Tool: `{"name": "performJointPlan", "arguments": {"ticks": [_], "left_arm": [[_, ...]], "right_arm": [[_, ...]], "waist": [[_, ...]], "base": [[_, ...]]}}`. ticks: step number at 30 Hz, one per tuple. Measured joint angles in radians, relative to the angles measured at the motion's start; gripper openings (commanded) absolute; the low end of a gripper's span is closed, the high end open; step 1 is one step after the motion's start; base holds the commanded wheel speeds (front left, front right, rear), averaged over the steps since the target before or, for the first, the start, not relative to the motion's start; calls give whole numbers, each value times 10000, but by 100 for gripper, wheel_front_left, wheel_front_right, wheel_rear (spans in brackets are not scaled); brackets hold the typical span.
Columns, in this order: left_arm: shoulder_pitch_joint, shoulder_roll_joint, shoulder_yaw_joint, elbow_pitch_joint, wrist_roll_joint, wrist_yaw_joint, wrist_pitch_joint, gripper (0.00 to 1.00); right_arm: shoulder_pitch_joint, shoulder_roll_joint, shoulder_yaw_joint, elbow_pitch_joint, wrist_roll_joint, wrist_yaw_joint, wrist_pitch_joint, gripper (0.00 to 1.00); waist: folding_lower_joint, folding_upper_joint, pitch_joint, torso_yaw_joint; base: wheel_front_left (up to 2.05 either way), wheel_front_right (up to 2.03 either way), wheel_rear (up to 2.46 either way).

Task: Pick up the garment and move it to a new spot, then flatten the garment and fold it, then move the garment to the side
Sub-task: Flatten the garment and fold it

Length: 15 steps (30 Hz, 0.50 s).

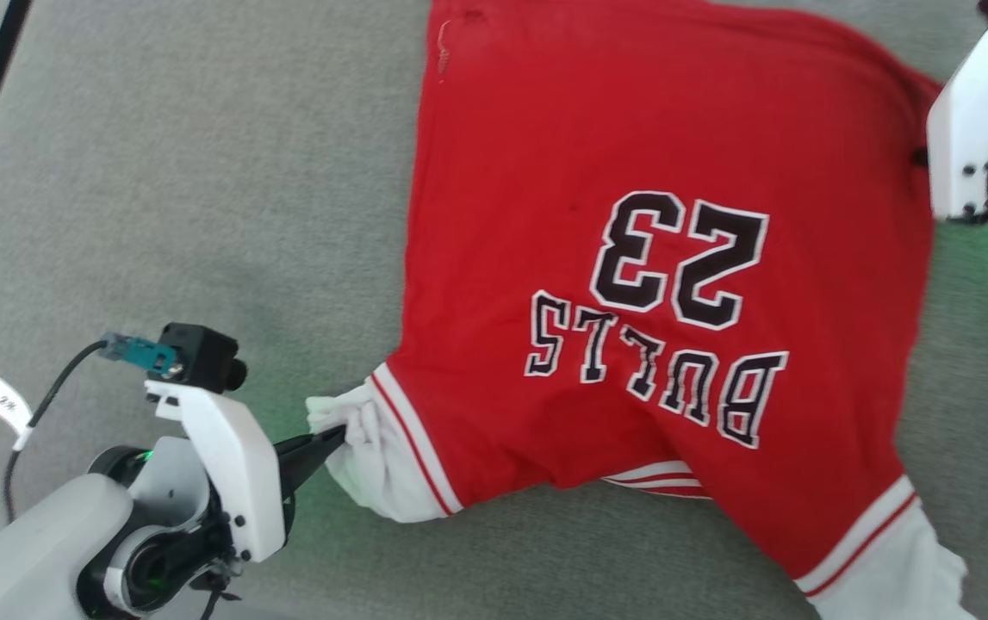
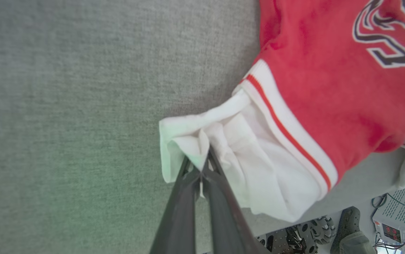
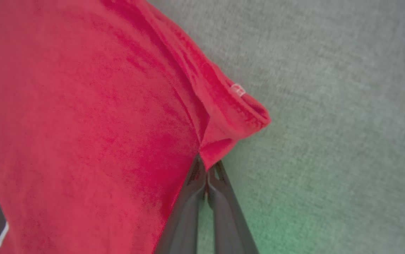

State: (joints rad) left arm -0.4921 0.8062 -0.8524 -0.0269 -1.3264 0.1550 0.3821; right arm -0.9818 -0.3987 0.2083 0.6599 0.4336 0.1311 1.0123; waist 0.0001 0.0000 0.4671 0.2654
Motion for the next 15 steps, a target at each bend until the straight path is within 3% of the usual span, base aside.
{"name": "performJointPlan", "arguments": {"ticks": [7, 15], "left_arm": [[366, 472, 199, -128, -196, 205, -174, 0], [835, 1060, 435, -552, -380, 552, -301, 0]], "right_arm": [[1292, -644, 823, -1756, 1168, 2, 299, 0], [3501, -1381, 640, -4408, 2316, 0, 1313, 0]], "waist": [[0, 0, -410, -640], [0, 0, -933, -1432]], "base": [[0, 0, 0], [0, 0, 0]]}}
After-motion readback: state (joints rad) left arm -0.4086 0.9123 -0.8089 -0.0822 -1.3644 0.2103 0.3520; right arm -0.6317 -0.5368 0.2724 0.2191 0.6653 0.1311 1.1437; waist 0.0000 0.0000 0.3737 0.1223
